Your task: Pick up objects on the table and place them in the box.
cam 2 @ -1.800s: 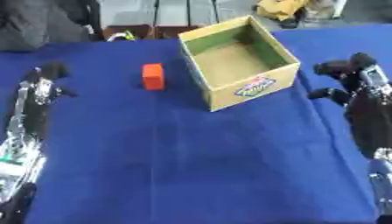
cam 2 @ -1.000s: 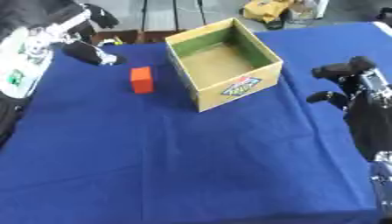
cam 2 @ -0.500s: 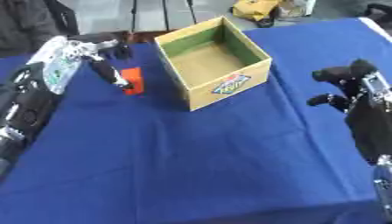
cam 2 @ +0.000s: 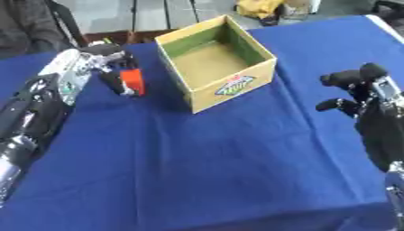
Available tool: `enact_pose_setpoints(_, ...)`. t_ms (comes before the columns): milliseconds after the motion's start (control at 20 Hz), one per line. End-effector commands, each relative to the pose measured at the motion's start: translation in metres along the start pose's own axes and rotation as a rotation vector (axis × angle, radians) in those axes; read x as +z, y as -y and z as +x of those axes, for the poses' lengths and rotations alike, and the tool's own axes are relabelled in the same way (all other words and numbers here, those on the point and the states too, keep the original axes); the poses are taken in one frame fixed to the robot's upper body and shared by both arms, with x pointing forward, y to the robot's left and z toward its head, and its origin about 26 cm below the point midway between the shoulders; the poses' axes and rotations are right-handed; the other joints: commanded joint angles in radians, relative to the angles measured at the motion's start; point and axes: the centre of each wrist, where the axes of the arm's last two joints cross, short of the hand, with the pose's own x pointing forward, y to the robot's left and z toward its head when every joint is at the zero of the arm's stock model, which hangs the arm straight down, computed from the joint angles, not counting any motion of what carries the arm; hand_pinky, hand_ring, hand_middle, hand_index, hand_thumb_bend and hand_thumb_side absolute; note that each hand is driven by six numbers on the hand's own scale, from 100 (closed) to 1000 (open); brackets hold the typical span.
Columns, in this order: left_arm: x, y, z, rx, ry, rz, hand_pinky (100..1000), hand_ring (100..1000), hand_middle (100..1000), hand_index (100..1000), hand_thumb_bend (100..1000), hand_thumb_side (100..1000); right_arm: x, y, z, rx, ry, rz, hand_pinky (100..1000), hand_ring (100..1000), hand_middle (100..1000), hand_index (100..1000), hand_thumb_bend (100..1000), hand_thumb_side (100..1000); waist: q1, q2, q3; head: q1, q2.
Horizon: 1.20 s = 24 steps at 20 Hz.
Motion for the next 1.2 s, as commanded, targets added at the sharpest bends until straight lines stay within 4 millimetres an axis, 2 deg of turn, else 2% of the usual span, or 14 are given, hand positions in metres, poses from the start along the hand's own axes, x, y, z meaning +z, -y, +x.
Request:
enact_pose_setpoints(50, 0.002, -0.009, -0.003, -0.006, -0.021, 0.059, 716, 769, 668, 800, 736, 263, -0.003, 0.002, 0.007, 0.014, 0.023, 0.016, 563, 854, 623, 673, 100, 809, -0.006, -0.010, -0.003, 0.003, 0.005)
enact_pose_setpoints(350, -0.001, 0.001, -0.004, -0.004, -0.027, 0.036, 701, 746, 638, 785, 712, 257, -0.004, 0.002, 0.007, 0.013, 0.025, 0.021, 564, 854, 623, 673, 100, 810, -0.007, -0.004, -0.007, 0.004, 0.003)
enact_pose_setpoints(450, -0.001, 0.003, -0.005, -0.005, -0.038, 0.048, 652, 690, 588, 749, 677, 242, -0.004, 0.002, 0.007, 0.014, 0.024, 0.021, 564, 854, 623, 673, 100, 810, -0.007, -0.002, -0.007, 0.002, 0.002)
enact_pose_setpoints(500, -0.001, 0.005, -0.005, -0.004, -0.043, 0.055, 596, 613, 539, 714, 673, 237, -0.004, 0.002, 0.007, 0.014, 0.024, 0.020, 565, 854, 623, 673, 100, 810, -0.007, -0.002, -0.008, 0.002, 0.002)
enact_pose_setpoints(650, -0.002, 0.009, -0.006, -0.006, -0.058, 0.076, 523, 525, 482, 663, 661, 227, -0.004, 0.002, 0.007, 0.014, 0.025, 0.021, 565, 854, 623, 673, 100, 810, -0.007, 0.000, -0.009, 0.000, 0.001)
enact_pose_setpoints(700, -0.002, 0.009, -0.007, -0.008, -0.061, 0.080, 479, 471, 444, 621, 647, 218, -0.004, 0.002, 0.007, 0.014, 0.024, 0.021, 565, 855, 623, 673, 100, 810, -0.006, 0.000, -0.009, -0.001, 0.001)
enact_pose_setpoints(850, -0.001, 0.008, -0.008, -0.008, -0.065, 0.108, 391, 398, 367, 548, 621, 201, -0.004, 0.002, 0.007, 0.014, 0.023, 0.021, 565, 855, 623, 674, 100, 810, -0.005, -0.001, -0.009, -0.002, 0.000)
enact_pose_setpoints(900, -0.001, 0.006, -0.007, -0.003, -0.061, 0.128, 350, 367, 334, 510, 610, 196, -0.004, 0.002, 0.007, 0.014, 0.023, 0.021, 565, 855, 623, 674, 100, 810, -0.005, -0.001, -0.010, -0.003, 0.000)
enact_pose_setpoints(1050, 0.003, -0.009, -0.003, 0.016, -0.031, 0.207, 321, 349, 316, 485, 606, 202, -0.004, 0.002, 0.007, 0.015, 0.023, 0.020, 566, 855, 623, 674, 100, 810, -0.006, -0.003, -0.012, -0.005, 0.001)
enact_pose_setpoints(1200, 0.011, -0.040, 0.007, 0.013, 0.025, 0.296, 315, 350, 316, 476, 604, 217, -0.003, 0.003, 0.006, 0.016, 0.020, 0.020, 566, 855, 623, 674, 100, 810, -0.006, -0.007, -0.015, -0.004, 0.003)
